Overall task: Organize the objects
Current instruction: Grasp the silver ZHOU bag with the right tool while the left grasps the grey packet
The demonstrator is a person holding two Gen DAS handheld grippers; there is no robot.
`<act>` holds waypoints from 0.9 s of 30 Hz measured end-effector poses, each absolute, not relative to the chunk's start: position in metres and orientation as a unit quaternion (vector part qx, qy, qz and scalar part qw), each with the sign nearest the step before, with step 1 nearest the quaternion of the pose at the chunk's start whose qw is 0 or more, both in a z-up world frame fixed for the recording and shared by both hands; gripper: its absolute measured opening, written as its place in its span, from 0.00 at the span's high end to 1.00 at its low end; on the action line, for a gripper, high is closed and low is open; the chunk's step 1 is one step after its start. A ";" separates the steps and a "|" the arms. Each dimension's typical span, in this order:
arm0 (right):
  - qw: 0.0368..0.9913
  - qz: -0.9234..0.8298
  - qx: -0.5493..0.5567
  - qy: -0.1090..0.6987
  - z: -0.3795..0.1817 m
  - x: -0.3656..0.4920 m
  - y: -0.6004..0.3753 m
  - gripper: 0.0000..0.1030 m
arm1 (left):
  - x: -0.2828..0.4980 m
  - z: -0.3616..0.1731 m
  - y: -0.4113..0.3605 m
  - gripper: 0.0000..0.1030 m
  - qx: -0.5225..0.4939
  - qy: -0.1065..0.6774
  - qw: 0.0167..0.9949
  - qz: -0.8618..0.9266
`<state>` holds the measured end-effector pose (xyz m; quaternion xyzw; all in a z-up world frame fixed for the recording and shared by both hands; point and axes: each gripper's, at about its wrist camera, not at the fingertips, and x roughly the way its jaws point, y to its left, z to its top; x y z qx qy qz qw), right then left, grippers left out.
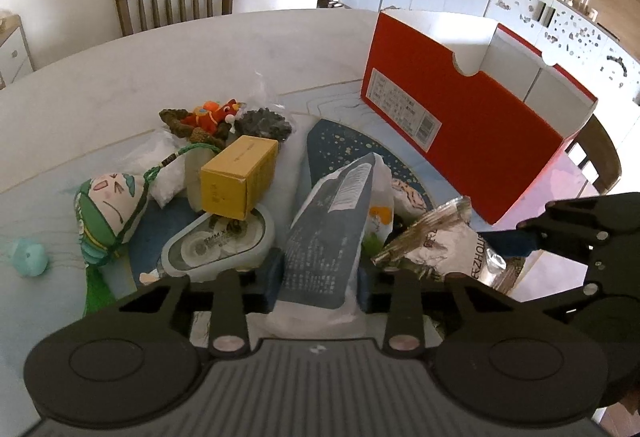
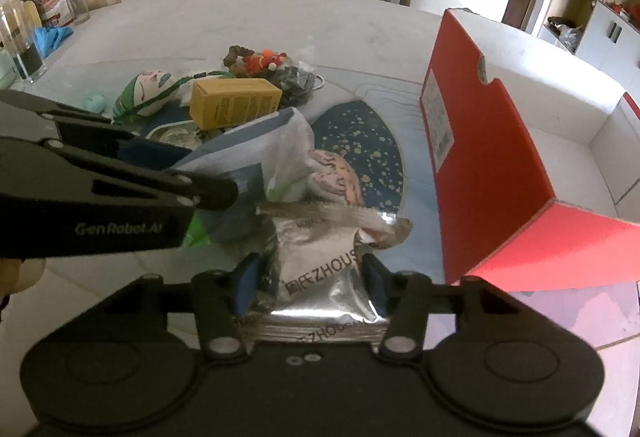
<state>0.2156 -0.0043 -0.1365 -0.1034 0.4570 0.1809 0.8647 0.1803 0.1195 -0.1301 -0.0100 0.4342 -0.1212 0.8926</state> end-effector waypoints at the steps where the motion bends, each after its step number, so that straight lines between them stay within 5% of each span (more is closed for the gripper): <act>1: 0.864 0.180 -0.103 0.458 -0.135 0.214 -0.005 0.55 | 0.179 -0.128 0.121 0.70 -0.017 0.434 0.893 -0.121; 8: 0.869 0.181 -0.089 0.452 -0.118 0.203 -0.014 0.57 | 0.164 -0.110 0.131 0.84 -0.047 0.429 0.894 -0.120; 22: 0.885 0.179 -0.033 0.428 -0.073 0.190 -0.041 0.56 | 0.143 -0.090 0.125 0.87 -0.010 0.402 0.904 -0.143; 24: 0.886 0.177 -0.030 0.428 -0.073 0.190 -0.043 0.56 | 0.145 -0.094 0.125 0.76 -0.011 0.408 0.901 -0.150; 26: 0.886 0.176 -0.026 0.429 -0.073 0.188 -0.046 0.56 | 0.147 -0.100 0.124 0.37 0.000 0.414 0.899 -0.141; 27: 0.886 0.175 -0.024 0.429 -0.074 0.188 -0.048 0.56 | 0.147 -0.103 0.124 0.29 0.004 0.411 0.901 -0.137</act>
